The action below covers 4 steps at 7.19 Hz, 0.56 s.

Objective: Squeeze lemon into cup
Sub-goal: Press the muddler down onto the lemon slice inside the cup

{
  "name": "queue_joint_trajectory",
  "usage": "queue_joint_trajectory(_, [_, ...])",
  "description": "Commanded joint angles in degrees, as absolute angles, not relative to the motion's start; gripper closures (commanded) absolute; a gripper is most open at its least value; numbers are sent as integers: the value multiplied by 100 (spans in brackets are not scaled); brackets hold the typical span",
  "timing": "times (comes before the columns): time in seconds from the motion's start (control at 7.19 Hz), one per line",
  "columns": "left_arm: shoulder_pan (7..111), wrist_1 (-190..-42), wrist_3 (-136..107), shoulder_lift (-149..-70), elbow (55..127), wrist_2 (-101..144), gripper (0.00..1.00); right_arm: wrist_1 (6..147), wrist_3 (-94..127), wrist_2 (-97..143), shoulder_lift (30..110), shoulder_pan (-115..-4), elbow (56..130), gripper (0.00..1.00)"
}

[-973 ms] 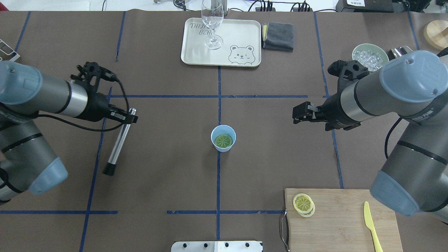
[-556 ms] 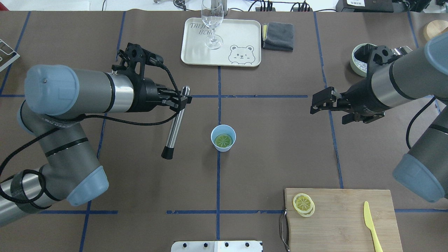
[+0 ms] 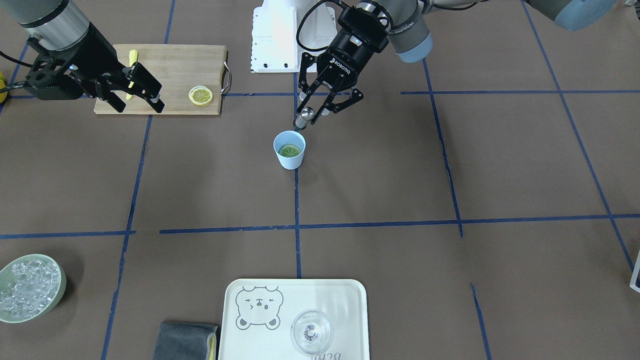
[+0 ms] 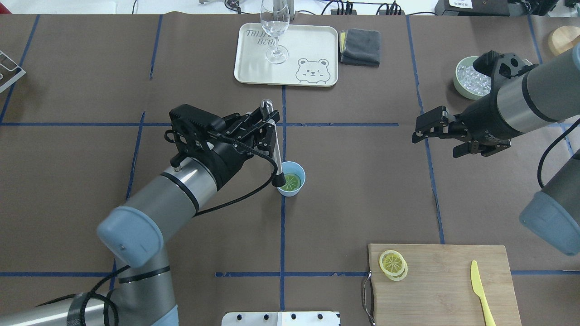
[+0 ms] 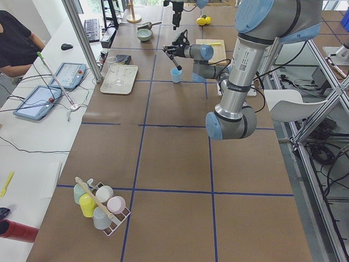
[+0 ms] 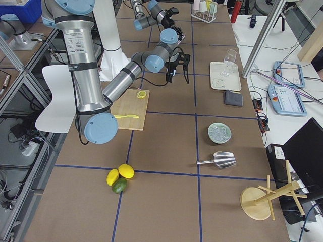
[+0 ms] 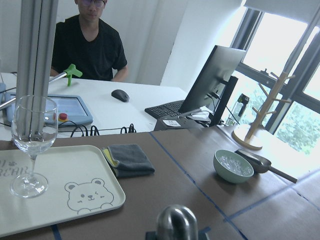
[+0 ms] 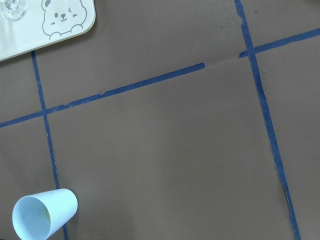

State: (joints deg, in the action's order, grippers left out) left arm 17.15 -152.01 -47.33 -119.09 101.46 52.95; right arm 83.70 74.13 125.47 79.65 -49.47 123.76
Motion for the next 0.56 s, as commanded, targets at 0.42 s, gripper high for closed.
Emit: queue_joint_trajectory(0.42, [1266, -15284, -4606, -12330, 9678, 3859, 100, 8367, 7409, 12560, 7980, -4975, 12357, 0])
